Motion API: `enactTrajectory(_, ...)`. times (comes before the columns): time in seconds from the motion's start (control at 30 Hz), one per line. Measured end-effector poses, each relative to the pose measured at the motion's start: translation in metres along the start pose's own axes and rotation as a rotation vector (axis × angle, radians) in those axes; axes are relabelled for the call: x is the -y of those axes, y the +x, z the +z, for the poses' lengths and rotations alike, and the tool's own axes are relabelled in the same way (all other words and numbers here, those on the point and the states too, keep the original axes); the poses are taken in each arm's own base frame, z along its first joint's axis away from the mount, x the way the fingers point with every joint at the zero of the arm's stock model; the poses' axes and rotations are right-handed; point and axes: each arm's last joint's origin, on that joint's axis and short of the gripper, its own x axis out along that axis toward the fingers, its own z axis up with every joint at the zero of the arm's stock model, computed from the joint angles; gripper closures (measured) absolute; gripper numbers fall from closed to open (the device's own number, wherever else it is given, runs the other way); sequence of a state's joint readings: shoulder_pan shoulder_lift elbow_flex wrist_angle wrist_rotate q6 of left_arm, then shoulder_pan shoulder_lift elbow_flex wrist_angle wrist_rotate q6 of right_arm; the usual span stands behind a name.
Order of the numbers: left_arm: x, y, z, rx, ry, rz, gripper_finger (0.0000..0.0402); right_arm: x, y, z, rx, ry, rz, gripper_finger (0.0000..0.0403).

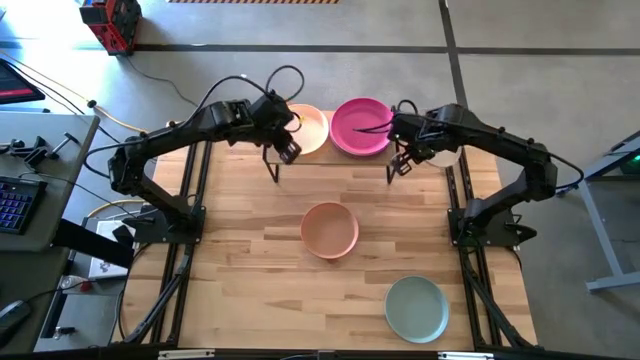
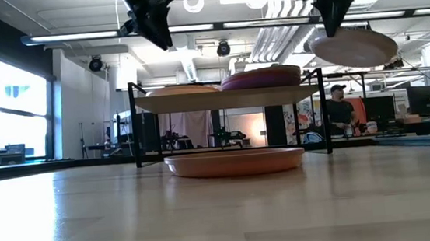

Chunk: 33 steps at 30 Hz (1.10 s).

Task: Place and stack plates onto a shelf
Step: Stack the white plate on top of the white plate

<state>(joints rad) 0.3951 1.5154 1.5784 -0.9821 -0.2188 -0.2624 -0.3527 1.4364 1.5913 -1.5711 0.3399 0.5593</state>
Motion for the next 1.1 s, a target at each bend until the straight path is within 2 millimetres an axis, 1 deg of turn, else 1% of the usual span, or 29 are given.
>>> enactTrajectory(0.23,-0.033,0.006,0.009,0.025,-0.242,0.049,0.0316,0.01,-0.028,0.009,0.121,-0.021,0.016,0.0403)
enactTrajectory(0.4,-0.05,0.009,0.016,0.036,-0.347,-0.058,0.0316,0.012,-0.044,0.017,0.207,-0.069,0.019,0.0403)
enactTrajectory(0.57,-0.063,0.009,0.021,0.054,-0.399,-0.119,0.0316,0.007,-0.053,0.032,0.253,-0.133,0.022,0.0403)
enactTrajectory(0.67,-0.069,0.008,0.023,0.058,-0.429,-0.131,0.0316,0.0,-0.055,0.045,0.267,-0.191,0.019,0.0403)
enactTrajectory(0.8,-0.073,0.002,0.028,0.073,-0.442,-0.17,0.0316,-0.014,-0.054,0.062,0.276,-0.283,0.024,0.0403)
enactTrajectory(0.93,-0.074,-0.006,0.031,0.08,-0.45,-0.176,0.0316,-0.035,-0.051,0.077,0.28,-0.393,0.027,0.0403)
enactTrajectory(1.1,-0.074,-0.009,0.028,0.042,-0.475,-0.168,0.0316,-0.062,-0.045,0.09,0.278,-0.509,0.037,0.0403)
